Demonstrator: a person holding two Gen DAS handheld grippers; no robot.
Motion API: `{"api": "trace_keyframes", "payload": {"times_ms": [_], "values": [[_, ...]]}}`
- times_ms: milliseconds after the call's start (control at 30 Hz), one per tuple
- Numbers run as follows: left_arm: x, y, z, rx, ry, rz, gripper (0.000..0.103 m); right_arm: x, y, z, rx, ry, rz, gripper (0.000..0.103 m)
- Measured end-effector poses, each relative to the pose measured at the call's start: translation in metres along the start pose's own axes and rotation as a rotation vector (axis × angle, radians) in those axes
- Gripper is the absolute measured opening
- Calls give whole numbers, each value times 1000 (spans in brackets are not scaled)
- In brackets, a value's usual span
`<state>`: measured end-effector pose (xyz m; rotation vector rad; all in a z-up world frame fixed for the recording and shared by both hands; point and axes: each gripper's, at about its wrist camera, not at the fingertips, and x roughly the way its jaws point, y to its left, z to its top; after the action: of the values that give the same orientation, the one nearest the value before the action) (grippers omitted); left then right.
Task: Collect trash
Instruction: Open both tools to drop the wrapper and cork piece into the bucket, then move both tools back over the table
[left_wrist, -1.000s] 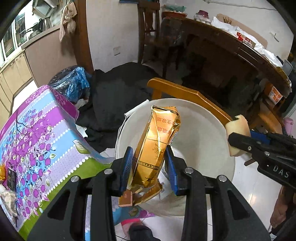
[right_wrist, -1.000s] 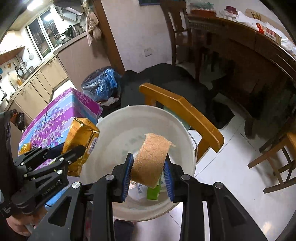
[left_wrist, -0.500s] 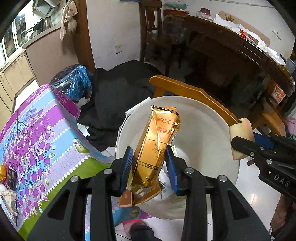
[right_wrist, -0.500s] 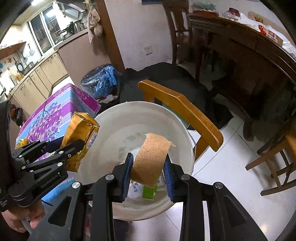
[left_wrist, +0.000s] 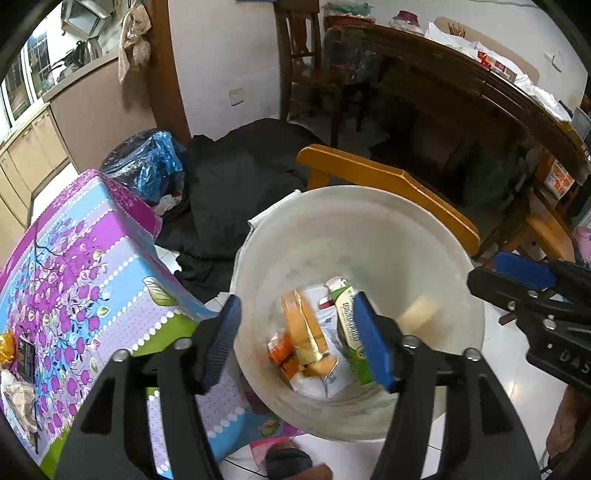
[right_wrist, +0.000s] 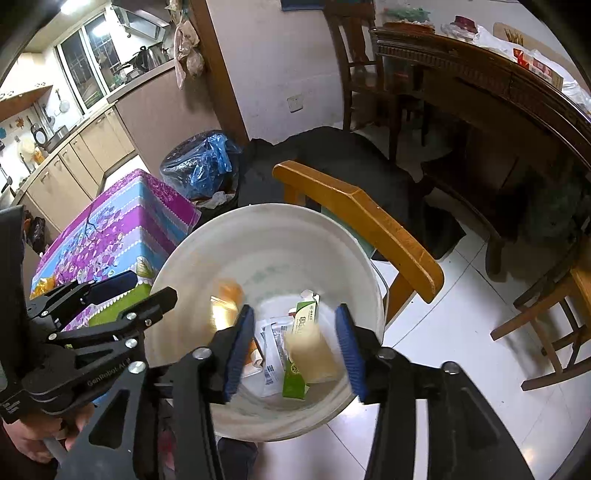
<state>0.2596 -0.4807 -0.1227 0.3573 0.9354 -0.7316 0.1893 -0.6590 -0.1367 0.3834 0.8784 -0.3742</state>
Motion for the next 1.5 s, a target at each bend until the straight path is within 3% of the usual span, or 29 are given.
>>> {"api": "trace_keyframes", "payload": {"times_ms": [233,1100,1267,1367,1500], "values": [[-2,1,0,2,-19,39,93,-5,-1,2,-1,-26,-1,64],[-4,2,-1,3,-19,41,93,-9,0,1,4,-39,2,65],[-19,14,-13,18,-63,43,93,-50,19,-8,-37,-217,22,68],[-46,35,-30,24,-141,67,93,-92,50,-28,-95,-405,33,79],[-88,84,-55,-3,-245,141,93,-113,89,-53,-134,-521,102,83]]}}
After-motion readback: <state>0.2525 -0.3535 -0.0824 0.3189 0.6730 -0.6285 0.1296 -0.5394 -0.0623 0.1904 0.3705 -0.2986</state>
